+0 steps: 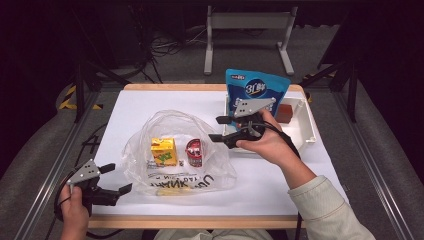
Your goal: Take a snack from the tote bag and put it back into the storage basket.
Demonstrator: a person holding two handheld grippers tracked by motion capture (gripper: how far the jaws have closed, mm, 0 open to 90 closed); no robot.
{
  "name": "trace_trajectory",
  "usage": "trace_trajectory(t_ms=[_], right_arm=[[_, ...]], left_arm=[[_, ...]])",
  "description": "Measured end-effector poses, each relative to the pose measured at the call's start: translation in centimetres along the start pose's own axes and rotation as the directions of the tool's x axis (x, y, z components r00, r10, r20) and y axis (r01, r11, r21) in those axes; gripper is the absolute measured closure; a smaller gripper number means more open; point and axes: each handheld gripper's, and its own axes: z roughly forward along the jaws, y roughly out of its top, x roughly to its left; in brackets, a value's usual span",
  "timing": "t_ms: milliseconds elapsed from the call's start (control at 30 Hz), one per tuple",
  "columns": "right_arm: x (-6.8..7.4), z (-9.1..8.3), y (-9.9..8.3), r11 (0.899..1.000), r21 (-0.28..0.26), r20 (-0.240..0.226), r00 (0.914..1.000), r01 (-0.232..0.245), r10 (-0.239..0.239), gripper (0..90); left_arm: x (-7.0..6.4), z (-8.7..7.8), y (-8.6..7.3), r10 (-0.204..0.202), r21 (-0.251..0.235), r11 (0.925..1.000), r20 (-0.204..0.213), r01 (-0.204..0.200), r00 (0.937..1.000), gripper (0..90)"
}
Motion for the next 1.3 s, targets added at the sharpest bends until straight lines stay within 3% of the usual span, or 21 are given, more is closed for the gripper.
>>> trace_trajectory(t_ms=[567,1300], right_arm=[[1.7,4.3,2.2,0.998,0.038,-0.074,0.9965,0.042,-0.039,29.2],[2.6,9.6,2.6,0.998,0.054,-0.121,0.9923,0.031,-0.025,25.5]], left_arm=[[-0.3,-0.8,-0.4,-0.008,-0.009,0.9999,-0.016,0.007,0.9998,1.5],[-0.1,-0.6,-0.3,0.000,-0.006,1.0000,-0.011,0.000,0.9999,1.5]])
